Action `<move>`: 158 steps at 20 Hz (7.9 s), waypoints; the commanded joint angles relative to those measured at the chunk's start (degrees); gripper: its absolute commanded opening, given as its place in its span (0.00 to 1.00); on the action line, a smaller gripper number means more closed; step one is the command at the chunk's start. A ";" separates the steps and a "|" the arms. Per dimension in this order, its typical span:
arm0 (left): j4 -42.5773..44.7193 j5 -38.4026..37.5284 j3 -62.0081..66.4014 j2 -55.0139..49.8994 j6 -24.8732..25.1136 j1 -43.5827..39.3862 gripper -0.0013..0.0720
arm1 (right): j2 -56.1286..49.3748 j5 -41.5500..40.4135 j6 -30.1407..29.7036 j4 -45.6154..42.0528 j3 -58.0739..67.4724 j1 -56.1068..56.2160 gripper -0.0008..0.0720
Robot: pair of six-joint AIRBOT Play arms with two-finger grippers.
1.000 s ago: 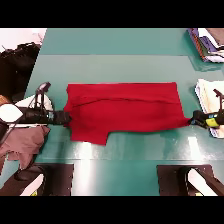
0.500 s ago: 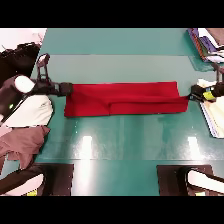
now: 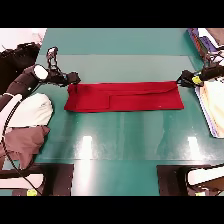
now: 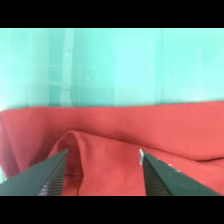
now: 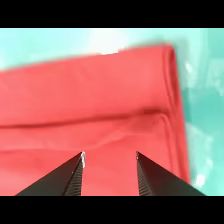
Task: Fold the shirts.
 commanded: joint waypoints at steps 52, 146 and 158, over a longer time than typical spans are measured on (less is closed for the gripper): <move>6.34 -15.91 23.47 1.49 2.05 3.23 0.06 | -2.19 -15.91 -13.09 25.73 24.13 46.38 0.04; 3.82 -22.56 23.41 12.81 2.34 -1.55 0.06 | 37.38 6.47 0.17 -2.51 -18.62 -36.11 0.72; 3.65 -17.09 23.43 12.81 2.08 -1.55 0.06 | 37.86 1.60 0.15 -0.44 -10.82 10.91 0.13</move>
